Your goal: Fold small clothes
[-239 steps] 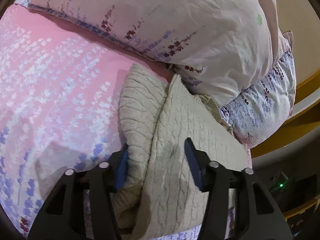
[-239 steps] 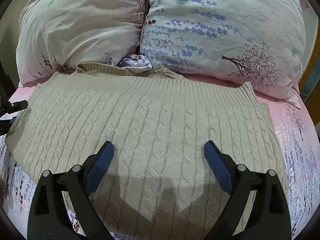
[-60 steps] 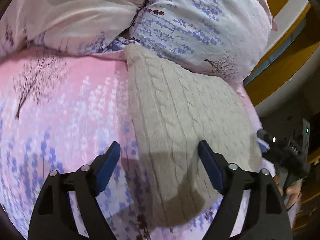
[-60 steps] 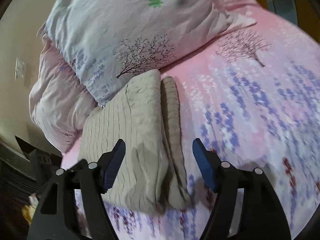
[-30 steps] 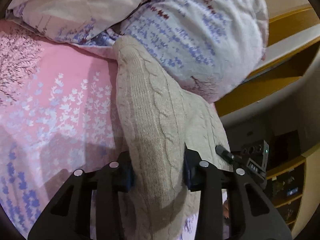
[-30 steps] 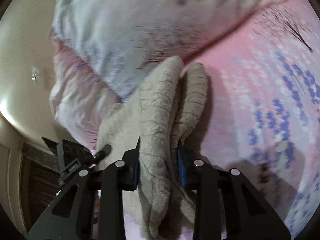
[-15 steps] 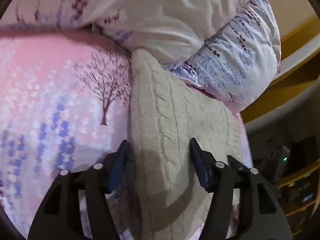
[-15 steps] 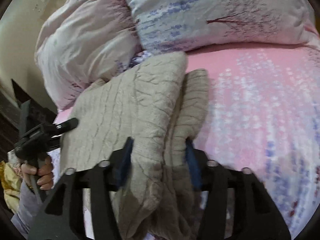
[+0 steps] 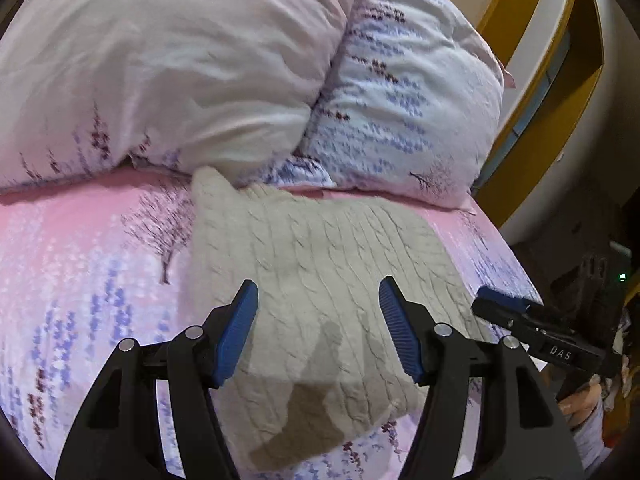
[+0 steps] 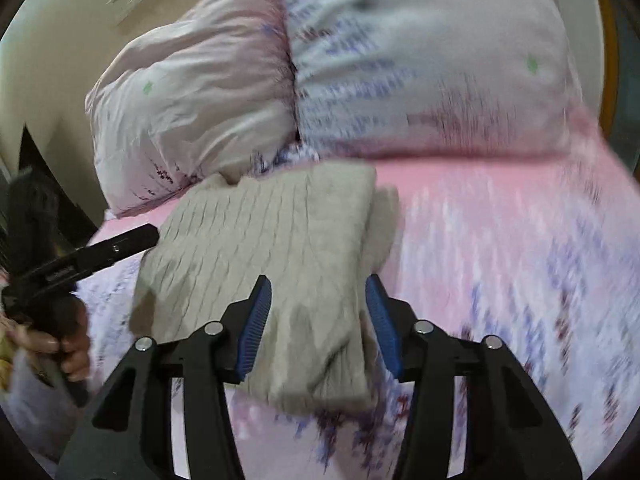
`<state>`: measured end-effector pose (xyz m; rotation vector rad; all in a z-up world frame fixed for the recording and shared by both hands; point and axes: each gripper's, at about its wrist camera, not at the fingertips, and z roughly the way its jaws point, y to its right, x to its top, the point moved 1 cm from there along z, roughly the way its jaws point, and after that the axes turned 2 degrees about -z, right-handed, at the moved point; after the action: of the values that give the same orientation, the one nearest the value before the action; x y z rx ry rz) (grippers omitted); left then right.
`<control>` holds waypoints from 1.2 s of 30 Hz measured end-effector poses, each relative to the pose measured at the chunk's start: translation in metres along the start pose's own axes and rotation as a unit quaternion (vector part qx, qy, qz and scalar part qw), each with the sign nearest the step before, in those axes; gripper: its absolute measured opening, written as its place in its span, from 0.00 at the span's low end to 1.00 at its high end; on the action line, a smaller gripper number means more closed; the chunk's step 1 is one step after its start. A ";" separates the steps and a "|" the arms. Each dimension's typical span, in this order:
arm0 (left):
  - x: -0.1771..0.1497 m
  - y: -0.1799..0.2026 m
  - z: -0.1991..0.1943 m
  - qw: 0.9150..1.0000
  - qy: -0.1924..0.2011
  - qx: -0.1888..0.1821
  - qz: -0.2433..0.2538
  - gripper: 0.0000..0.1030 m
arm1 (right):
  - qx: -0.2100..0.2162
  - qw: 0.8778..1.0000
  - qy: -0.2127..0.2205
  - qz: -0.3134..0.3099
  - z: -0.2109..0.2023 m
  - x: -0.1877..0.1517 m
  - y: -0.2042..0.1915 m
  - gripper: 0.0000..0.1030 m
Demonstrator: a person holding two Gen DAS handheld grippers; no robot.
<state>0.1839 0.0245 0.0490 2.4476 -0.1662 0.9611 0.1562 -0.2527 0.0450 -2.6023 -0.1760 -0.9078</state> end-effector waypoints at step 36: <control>-0.040 0.048 0.028 0.996 -0.014 0.047 0.073 0.86 | -0.082 0.989 -0.028 -0.120 0.034 -0.027 -0.057 0.65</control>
<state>0.1576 -0.0339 0.0248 2.5642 -0.3200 1.0167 0.1405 -0.1871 0.0213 -2.8036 -0.4577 -0.9655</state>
